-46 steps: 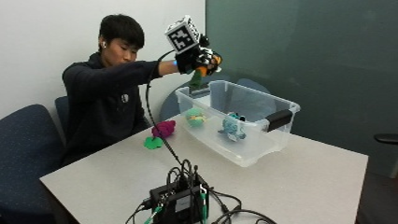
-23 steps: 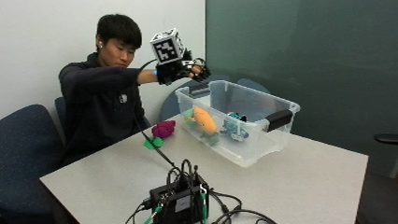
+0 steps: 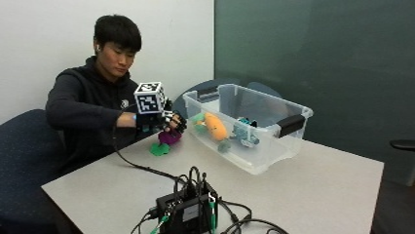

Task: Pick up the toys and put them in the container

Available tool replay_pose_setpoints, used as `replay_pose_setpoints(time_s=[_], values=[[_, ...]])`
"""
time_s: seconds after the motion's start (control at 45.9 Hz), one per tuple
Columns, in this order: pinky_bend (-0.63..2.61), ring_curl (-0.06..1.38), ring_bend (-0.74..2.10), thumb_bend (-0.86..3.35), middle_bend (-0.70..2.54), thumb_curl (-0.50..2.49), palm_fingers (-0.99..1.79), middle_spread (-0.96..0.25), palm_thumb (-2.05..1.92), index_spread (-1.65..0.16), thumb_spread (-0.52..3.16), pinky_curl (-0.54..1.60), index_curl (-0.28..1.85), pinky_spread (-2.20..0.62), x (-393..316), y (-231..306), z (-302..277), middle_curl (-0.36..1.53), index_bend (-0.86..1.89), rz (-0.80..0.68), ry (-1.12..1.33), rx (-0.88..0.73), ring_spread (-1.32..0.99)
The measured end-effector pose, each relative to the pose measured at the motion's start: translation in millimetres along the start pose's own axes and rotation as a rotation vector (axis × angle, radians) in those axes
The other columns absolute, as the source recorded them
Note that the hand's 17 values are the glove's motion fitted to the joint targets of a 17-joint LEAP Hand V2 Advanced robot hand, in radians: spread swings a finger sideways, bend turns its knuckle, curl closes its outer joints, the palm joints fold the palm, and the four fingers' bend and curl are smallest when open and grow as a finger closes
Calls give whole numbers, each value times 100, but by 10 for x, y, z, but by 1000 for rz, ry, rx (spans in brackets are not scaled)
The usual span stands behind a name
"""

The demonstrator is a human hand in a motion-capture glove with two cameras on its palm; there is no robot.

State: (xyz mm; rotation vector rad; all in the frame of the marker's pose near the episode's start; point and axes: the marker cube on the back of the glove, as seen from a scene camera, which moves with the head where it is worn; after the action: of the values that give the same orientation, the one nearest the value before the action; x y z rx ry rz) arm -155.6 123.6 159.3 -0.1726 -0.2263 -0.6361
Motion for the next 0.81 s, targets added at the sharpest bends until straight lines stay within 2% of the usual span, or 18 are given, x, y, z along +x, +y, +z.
replay_pose_setpoints(time_s=[0.109, 0.196, 0.261, 0.283, 0.305, 0.501, 0.632, 0.806], values=[[90, 35, 92, 0, 51, 34, 23, -11, 14, -20, 133, 39, 52, -10, -40, 55, 386, 49, 19, -29, 43, -40, -20], [96, 35, 95, -1, 47, 34, 28, -10, 15, -20, 132, 40, 50, -11, -106, 66, 590, 48, 14, -45, 77, -10, -21], [111, 37, 112, -1, 53, 34, 56, -12, 16, -19, 132, 41, 41, -22, -123, 49, 634, 48, -1, -66, 85, 47, -25], [112, 37, 114, -1, 53, 34, 57, -13, 17, -19, 131, 40, 39, -23, -127, 37, 636, 48, -1, -74, 81, 65, -26], [116, 39, 118, 1, 61, 34, 69, -14, 19, -18, 132, 42, 38, -26, -132, 24, 639, 51, -2, -82, 77, 81, -27], [117, 49, 142, 15, 88, 42, 113, -19, 47, -17, 138, 46, 34, -34, -70, -109, 564, 62, 13, -117, -9, 160, -29], [114, 53, 148, 16, 98, 48, 118, -18, 58, -16, 129, 48, 38, -36, 74, -128, 262, 67, 19, -75, -44, 166, -27], [115, 54, 151, 13, 103, 53, 117, -17, 61, -16, 117, 50, 42, -37, 330, -318, -604, 69, 20, 28, -61, 254, -25]])
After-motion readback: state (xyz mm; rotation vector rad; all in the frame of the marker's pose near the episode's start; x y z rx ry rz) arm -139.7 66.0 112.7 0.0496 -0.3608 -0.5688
